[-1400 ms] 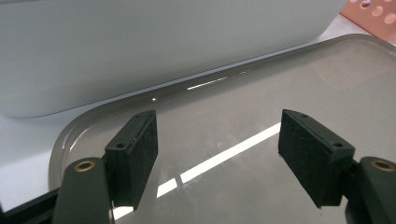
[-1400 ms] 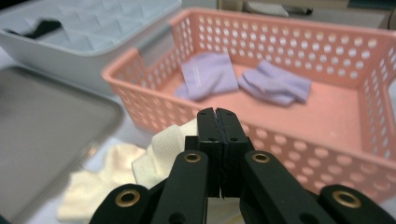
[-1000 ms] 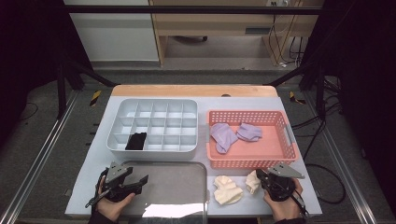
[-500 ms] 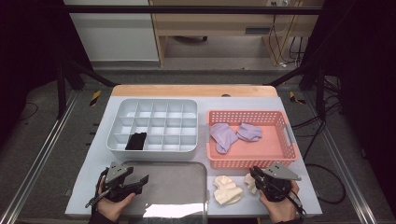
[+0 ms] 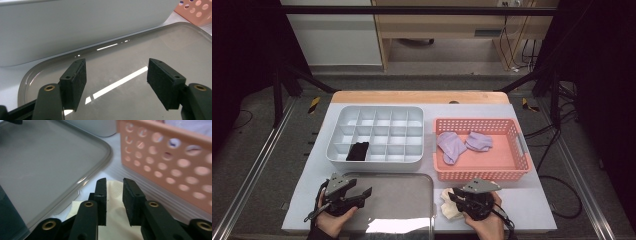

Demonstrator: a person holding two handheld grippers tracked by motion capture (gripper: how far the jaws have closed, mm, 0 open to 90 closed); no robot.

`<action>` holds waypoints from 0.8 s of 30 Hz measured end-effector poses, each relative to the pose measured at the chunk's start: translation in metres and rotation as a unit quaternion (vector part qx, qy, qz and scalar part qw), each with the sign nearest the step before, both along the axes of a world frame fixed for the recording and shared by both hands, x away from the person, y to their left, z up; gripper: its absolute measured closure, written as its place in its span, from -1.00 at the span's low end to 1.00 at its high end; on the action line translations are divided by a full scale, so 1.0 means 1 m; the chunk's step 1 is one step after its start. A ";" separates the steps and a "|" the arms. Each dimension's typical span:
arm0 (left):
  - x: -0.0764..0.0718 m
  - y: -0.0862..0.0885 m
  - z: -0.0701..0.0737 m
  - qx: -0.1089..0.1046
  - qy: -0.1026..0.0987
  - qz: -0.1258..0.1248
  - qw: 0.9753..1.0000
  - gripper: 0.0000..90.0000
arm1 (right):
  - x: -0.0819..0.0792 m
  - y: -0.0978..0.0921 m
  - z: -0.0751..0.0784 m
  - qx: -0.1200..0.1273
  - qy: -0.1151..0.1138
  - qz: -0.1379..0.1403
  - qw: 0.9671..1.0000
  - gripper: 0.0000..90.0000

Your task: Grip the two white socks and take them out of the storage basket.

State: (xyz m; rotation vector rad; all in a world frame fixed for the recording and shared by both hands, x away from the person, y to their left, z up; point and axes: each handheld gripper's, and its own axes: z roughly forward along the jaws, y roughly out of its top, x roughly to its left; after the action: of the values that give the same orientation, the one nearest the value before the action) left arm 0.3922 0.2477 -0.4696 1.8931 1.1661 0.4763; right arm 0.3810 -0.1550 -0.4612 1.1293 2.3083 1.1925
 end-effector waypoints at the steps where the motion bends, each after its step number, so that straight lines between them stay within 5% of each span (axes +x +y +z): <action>1: 0.000 0.000 0.000 0.000 0.000 0.000 1.000 -0.30 | 0.002 0.005 -0.003 -0.003 0.005 0.004 1.000 0.62; 6: 0.002 -0.001 0.000 -0.001 0.003 -0.004 1.000 -0.26 | 0.010 0.019 -0.013 -0.026 0.020 0.021 0.999 0.63; 10: 0.005 -0.003 -0.001 -0.002 0.007 -0.008 1.000 -0.22 | 0.015 0.021 -0.017 -0.038 0.035 0.014 0.999 0.87; 14: 0.005 -0.004 -0.002 -0.001 0.008 -0.008 1.000 -0.21 | 0.016 0.021 -0.014 -0.046 0.019 -0.006 0.999 0.89; 15: 0.005 -0.004 -0.002 -0.002 0.008 -0.008 1.000 -0.21 | 0.018 0.018 -0.011 -0.047 0.004 -0.039 0.998 0.89; 17: 0.005 -0.004 -0.002 -0.002 0.008 -0.007 1.000 -0.21 | 0.020 0.014 -0.012 -0.054 -0.002 -0.061 0.997 0.88; 20: 0.006 -0.004 -0.002 -0.003 0.008 -0.007 1.000 -0.21 | 0.023 0.008 -0.015 -0.042 0.006 -0.072 0.996 0.78; 24: 0.005 -0.004 -0.002 -0.004 0.007 -0.007 1.000 -0.21 | 0.019 0.003 -0.006 -0.017 -0.014 -0.065 0.998 0.68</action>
State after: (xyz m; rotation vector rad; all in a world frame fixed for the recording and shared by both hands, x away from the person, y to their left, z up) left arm 0.3975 0.2441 -0.4712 1.9001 1.1621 0.4508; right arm 0.4004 -0.1519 -0.4674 1.2219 2.1897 1.1110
